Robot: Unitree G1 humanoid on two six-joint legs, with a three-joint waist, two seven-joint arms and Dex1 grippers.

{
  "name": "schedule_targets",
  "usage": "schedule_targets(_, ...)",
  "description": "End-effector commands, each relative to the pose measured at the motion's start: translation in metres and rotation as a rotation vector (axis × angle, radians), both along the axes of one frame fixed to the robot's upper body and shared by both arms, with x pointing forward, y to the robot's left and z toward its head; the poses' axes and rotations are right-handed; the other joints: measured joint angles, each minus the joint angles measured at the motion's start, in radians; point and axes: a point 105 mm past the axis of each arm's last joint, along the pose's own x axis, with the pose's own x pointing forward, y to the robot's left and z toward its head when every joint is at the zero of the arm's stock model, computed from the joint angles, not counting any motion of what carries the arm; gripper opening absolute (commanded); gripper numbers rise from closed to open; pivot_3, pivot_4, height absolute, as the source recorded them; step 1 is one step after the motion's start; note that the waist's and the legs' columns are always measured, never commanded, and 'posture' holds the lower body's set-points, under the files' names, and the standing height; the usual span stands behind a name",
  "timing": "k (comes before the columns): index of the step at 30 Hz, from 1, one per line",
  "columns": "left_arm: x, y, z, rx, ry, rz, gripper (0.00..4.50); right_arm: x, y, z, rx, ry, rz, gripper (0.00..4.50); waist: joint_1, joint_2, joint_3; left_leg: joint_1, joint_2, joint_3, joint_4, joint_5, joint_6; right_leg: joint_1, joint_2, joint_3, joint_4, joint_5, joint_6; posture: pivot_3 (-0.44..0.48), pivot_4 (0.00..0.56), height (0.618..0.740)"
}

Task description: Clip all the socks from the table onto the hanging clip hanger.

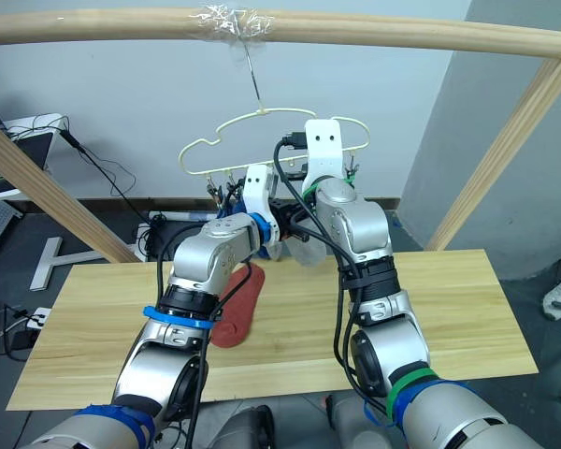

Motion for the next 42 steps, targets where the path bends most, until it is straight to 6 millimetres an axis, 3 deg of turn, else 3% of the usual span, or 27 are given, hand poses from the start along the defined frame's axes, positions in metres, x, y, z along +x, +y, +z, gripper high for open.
schedule_targets(1, 0.002, -0.01, 0.024, -0.034, -0.073, -0.015, 0.02, -0.007, 0.01, 0.026, 0.045, -0.07, 0.033, 0.01, 0.0, 0.0, 0.0, 0.0, 0.0, 0.0, 0.0, 0.0, 0.0, 0.0, 0.0, 0.0, 0.0, 0.0, 0.0, -0.279, 0.213, 0.74)
schedule_targets(20, 0.008, -0.019, 0.036, -0.086, -0.094, -0.003, 0.02, -0.008, 0.01, 0.024, 0.052, -0.053, 0.033, 0.01, -0.014, 0.0, 0.0, 0.0, 0.0, 0.0, 0.0, 0.0, 0.0, 0.0, 0.0, 0.0, -0.001, 0.0, 0.0, -0.281, 0.219, 0.74)
schedule_targets(26, 0.007, -0.017, 0.035, -0.083, -0.092, -0.001, 0.0, -0.007, 0.01, 0.022, 0.049, -0.047, 0.031, 2.04, -0.018, 0.0, 0.0, 0.0, 0.0, 0.0, 0.0, 0.0, 0.0, 0.0, 0.0, 0.0, -0.001, 0.0, 0.0, -0.279, 0.219, 0.74)
schedule_targets(34, 0.007, -0.016, 0.035, -0.093, -0.086, -0.004, 0.0, -0.008, 0.011, 0.022, 0.047, -0.046, 0.036, 2.04, -0.02, 0.0, 0.0, 0.0, 0.0, 0.0, -0.001, 0.0, 0.0, 0.0, 0.0, 0.0, -0.001, 0.0, 0.0, -0.279, 0.219, 0.74)
schedule_targets(37, 0.005, -0.014, 0.031, -0.089, -0.064, -0.011, 0.69, -0.008, 0.01, 0.022, 0.046, -0.044, 0.039, 2.09, -0.02, 0.0, 0.0, 0.0, 0.0, 0.0, -0.001, 0.0, 0.0, 0.0, 0.0, 0.0, -0.001, 0.0, 0.0, -0.28, 0.219, 0.74)
schedule_targets(42, 0.0, -0.011, 0.027, -0.078, -0.049, -0.027, 2.21, -0.011, 0.009, 0.022, 0.038, -0.044, 0.065, 2.09, -0.02, 0.0, 0.0, 0.0, 0.0, 0.0, -0.001, 0.0, 0.0, 0.0, 0.0, 0.0, -0.001, 0.0, 0.0, -0.28, 0.219, 0.74)
